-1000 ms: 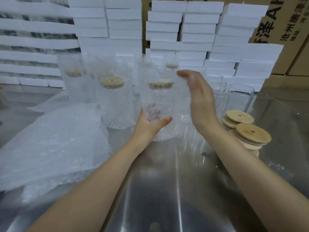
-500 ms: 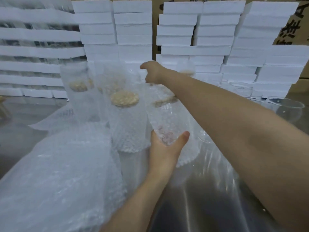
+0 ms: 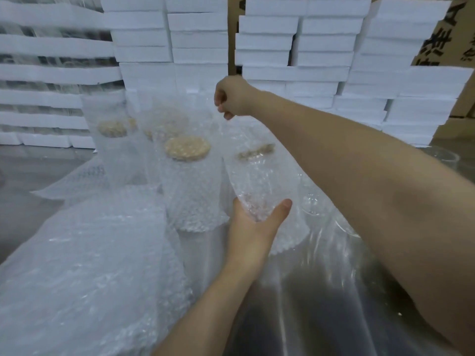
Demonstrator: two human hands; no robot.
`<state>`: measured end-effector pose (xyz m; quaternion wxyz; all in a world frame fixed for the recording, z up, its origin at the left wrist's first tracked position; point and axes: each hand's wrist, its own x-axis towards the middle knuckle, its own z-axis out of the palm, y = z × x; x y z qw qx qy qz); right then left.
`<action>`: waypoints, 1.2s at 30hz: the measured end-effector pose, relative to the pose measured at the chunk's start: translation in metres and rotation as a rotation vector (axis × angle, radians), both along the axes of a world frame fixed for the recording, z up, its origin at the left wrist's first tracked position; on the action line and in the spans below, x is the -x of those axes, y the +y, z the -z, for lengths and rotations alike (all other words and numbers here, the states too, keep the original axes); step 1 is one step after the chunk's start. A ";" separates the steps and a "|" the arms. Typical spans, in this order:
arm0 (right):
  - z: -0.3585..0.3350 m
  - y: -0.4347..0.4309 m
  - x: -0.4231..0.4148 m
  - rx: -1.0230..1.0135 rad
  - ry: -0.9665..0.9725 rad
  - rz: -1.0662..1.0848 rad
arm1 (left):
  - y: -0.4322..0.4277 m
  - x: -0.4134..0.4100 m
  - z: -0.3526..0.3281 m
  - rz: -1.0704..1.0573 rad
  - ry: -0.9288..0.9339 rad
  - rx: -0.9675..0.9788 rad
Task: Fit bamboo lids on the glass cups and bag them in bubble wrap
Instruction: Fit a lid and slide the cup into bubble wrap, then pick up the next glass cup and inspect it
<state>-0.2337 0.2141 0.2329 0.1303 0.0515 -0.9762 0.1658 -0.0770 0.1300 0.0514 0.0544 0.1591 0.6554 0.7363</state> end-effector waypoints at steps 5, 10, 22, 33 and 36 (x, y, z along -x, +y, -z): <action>-0.053 0.010 -0.062 -0.050 0.192 -0.023 | -0.001 -0.003 -0.004 0.043 0.071 -0.018; -0.082 0.007 -0.156 -0.091 0.425 0.003 | -0.003 -0.002 -0.007 -0.017 0.063 0.006; -0.006 0.018 -0.280 -0.092 0.083 0.182 | -0.008 -0.010 -0.009 -0.099 0.031 0.001; 0.068 0.027 -0.278 -0.177 0.128 0.387 | -0.007 -0.003 -0.003 -0.182 0.086 0.033; 0.075 0.003 -0.292 -0.040 0.483 0.252 | -0.006 -0.003 -0.002 -0.206 0.108 0.017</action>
